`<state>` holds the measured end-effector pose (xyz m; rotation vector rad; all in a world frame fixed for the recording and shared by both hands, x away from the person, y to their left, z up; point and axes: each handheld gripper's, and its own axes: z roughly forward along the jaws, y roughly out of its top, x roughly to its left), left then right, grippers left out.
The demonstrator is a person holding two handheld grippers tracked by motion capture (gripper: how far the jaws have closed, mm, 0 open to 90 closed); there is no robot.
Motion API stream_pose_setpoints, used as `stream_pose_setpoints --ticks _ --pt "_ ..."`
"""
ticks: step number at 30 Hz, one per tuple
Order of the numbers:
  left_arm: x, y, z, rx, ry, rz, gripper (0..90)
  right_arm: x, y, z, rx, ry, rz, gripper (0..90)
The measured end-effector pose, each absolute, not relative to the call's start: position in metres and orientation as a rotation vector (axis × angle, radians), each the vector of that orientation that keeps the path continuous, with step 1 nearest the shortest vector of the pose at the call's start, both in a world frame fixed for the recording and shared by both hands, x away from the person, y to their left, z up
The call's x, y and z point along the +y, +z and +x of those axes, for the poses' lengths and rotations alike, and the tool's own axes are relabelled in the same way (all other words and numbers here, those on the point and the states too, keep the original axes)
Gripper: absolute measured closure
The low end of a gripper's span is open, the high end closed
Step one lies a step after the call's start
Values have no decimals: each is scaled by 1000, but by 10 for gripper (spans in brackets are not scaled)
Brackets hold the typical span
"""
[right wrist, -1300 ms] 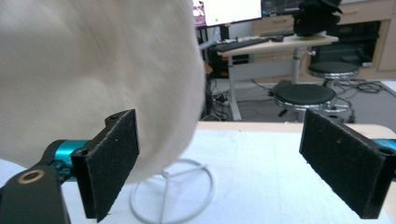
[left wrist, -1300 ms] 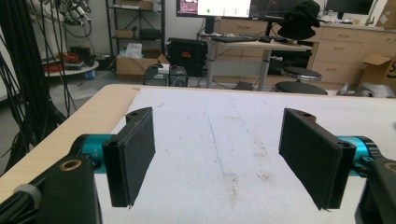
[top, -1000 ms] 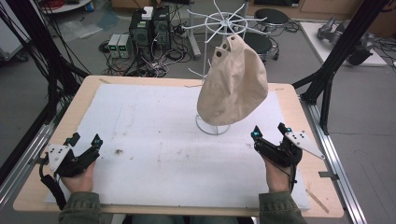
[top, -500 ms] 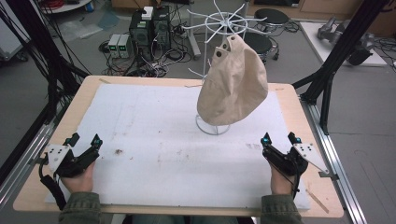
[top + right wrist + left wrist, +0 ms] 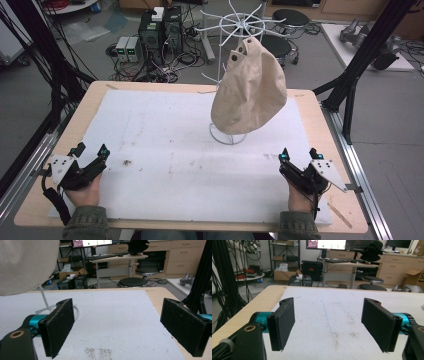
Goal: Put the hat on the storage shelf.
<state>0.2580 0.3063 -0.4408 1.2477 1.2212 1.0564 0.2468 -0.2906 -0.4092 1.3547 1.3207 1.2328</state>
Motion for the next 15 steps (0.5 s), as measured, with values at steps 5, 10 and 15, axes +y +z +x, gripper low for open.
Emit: stream_pose_setpoints --ticks 5,10,15 --pt "306 -441 258 1219 1053 1248 270 -290 -409 246 1320 1237 1349 112" --pt "306 -441 258 1220 1052 1250 270 -292 -409 247 1314 1243 1360 112" --pt "305 -441 258 1218 1052 1250 270 -293 -409 246 1305 1249 1373 112"
